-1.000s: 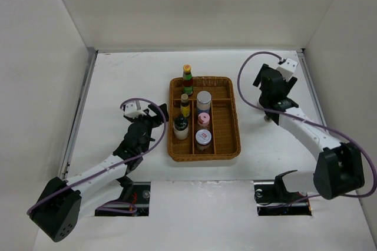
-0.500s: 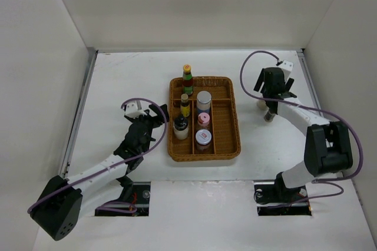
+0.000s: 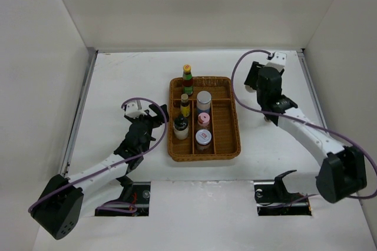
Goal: Organize the condiment bottles
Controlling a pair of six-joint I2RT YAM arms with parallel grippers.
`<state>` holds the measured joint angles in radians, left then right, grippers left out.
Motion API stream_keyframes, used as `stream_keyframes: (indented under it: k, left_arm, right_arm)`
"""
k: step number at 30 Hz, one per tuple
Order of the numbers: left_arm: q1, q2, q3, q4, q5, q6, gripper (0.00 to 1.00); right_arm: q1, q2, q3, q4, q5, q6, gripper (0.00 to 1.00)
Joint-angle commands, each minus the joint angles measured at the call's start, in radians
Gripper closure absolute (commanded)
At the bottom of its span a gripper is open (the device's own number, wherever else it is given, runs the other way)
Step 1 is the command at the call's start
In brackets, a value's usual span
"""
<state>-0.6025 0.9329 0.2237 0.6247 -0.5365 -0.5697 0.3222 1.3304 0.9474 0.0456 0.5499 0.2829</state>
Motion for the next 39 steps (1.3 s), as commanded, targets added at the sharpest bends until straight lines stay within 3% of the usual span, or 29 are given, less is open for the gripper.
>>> stream_keyframes:
  k: [1,10,24,27,31,35,39]
  left_arm:
    - [0.017,-0.028,-0.004,0.043,0.007,-0.009,0.15]
    - [0.025,-0.023,-0.001,0.04,0.009,-0.009,0.15]
    - [0.025,-0.02,-0.001,0.036,0.009,-0.01,0.15]
    - [0.027,-0.025,-0.001,0.041,0.01,-0.009,0.15]
    - [0.027,-0.042,-0.006,0.036,0.01,-0.009,0.15]
    - [0.03,-0.031,-0.004,0.035,0.01,-0.01,0.15]
    - [0.025,-0.028,-0.001,0.04,0.01,-0.01,0.15]
  right_arm:
    - [0.12,-0.123,0.01,0.146,0.028,-0.036,0.5]
    - [0.367,-0.142,-0.078,0.16,0.005,0.039,0.49]
    - [0.38,0.069,-0.138,0.29,-0.022,0.078,0.47]
    - [0.38,0.098,-0.131,0.293,-0.013,0.079,0.37]
    - [0.38,0.109,-0.14,0.281,-0.002,0.079,0.14]
    - [0.38,0.0,-0.188,0.272,0.01,0.094,0.11]
    - [0.32,-0.207,-0.268,0.254,0.054,0.12,0.11]
